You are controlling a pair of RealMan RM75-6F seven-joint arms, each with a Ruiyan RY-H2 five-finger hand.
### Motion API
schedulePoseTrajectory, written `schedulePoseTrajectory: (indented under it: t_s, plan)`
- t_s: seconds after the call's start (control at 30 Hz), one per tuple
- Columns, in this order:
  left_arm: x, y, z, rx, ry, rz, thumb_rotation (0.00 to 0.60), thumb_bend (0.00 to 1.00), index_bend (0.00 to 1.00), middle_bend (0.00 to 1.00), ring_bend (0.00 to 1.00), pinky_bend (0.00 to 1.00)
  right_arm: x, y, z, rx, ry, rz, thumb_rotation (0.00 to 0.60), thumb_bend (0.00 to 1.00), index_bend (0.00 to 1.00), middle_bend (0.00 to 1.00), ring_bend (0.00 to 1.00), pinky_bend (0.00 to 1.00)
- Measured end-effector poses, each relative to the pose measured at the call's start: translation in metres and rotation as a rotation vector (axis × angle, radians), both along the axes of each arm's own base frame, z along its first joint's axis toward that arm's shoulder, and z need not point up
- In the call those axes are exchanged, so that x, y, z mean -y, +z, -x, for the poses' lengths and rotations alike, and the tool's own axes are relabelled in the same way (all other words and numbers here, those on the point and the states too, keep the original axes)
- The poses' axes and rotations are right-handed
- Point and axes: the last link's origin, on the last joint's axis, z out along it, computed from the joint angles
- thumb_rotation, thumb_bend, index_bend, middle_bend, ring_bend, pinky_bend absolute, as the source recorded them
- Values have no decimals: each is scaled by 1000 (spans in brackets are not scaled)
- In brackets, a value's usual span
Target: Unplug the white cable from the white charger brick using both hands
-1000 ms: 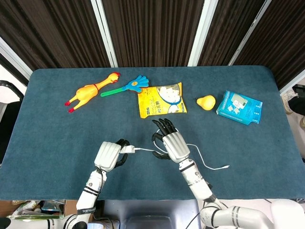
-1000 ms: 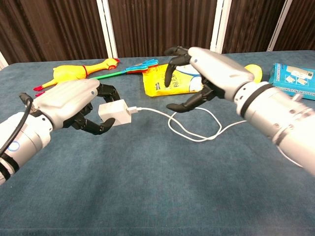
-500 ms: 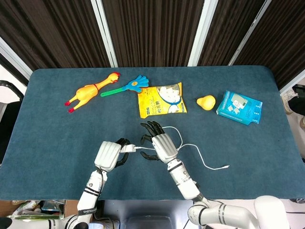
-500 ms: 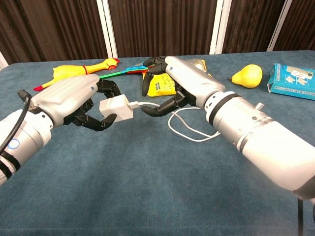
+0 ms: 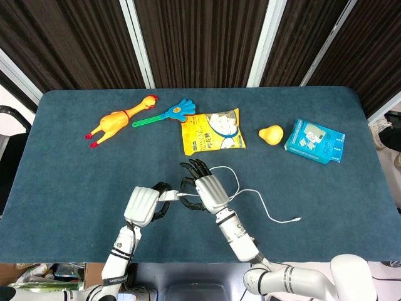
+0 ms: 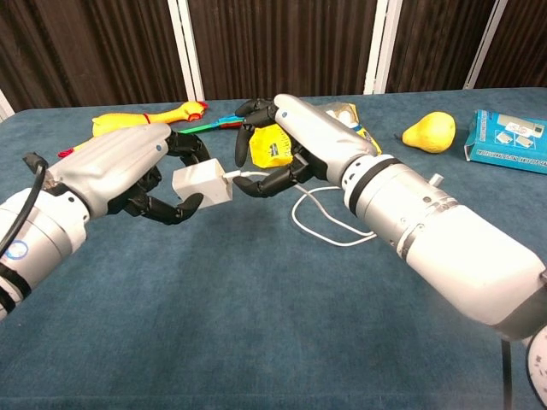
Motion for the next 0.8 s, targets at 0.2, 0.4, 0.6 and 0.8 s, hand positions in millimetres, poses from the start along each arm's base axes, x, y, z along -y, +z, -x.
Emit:
schedulePoseTrajectory:
  t_s: [0.2, 0.4, 0.6, 0.8]
  plan:
    - [2, 0, -1, -1, -2, 0, 600, 560, 750, 791, 1000, 1000, 0, -3, -2, 3, -9, -18, 600, 431, 664, 227, 0, 0]
    - [2, 2, -1, 1, 0, -2, 600, 559, 750, 791, 1000, 1000, 0, -5, -3, 2, -17, -31, 600, 431, 665, 227, 0, 0]
    - [3, 3, -1, -1, -6, -2, 600, 559, 750, 791, 1000, 1000, 0, -6, -4, -3, -15, -32, 600, 478, 696, 234, 0, 0]
    - [5, 2, -3, -2, -15, -1, 600, 560, 750, 790, 1000, 1000, 0, -5, -6, 6, -15, -31, 600, 499, 721, 246, 2, 0]
